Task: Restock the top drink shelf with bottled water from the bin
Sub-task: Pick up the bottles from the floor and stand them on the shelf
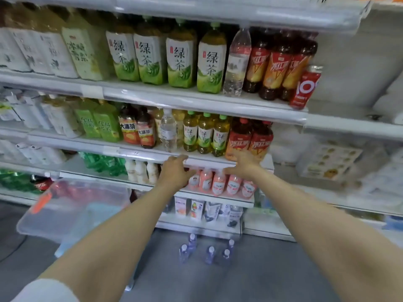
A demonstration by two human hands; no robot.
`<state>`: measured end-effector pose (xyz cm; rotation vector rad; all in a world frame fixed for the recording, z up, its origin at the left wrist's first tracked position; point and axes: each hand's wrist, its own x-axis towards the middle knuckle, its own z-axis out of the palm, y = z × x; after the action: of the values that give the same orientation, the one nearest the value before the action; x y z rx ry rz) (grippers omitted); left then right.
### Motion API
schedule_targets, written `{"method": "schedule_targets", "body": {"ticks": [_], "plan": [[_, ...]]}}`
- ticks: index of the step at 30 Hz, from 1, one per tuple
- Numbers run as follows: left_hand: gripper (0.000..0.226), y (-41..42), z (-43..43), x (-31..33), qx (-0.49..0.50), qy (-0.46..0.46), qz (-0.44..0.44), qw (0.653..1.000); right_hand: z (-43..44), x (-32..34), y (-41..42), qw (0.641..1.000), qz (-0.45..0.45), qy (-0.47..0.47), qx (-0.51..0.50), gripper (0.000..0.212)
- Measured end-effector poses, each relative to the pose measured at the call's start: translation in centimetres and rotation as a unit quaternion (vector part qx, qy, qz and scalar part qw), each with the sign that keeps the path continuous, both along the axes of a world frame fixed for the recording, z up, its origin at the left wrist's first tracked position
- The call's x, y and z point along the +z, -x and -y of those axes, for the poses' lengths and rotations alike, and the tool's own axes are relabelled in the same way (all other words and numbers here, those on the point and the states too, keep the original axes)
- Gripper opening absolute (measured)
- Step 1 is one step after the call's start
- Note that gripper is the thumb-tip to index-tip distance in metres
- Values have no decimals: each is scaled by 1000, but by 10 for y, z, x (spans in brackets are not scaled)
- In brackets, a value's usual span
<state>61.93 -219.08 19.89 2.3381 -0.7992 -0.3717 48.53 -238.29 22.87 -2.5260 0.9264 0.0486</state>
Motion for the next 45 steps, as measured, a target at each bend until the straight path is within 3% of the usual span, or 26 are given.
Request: {"method": "schedule_targets", "body": {"ticks": [8, 17, 20, 23, 25, 31, 34, 37, 42, 45], "plan": [[60, -51, -42, -112, -15, -71, -76, 994, -38, -124, -30, 989, -42, -133, -55, 63], [55, -67, -71, -239, -1, -109, -158, 981, -63, -264, -45, 970, -84, -204, -104, 57], [53, -70, -70, -288, 10, -124, -174, 977, -66, -317, -49, 963, -66, -229, -129, 52], [51, -68, -68, -350, 29, -125, -196, 972, -73, -379, -49, 948, -47, -269, -166, 20], [52, -64, -69, -395, 55, -137, -219, 965, -78, -424, -47, 935, -33, -302, -184, 28], [47, -44, -74, -530, 85, -116, -260, 955, -75, -550, -57, 904, 14, -355, -238, 13], [45, -37, -59, -597, 87, -95, -293, 947, -64, -619, -68, 891, 51, -366, -264, 41], [48, -36, -35, -664, 77, -72, -317, 942, -56, -687, -77, 864, 123, -397, -285, 55], [45, -40, -5, -750, 53, -16, -367, 929, -46, -782, -90, 867, 198, -389, -240, 51], [31, -40, 0, -775, 52, 23, -386, 921, -43, -815, -92, 875, 222, -374, -213, 49]]}}
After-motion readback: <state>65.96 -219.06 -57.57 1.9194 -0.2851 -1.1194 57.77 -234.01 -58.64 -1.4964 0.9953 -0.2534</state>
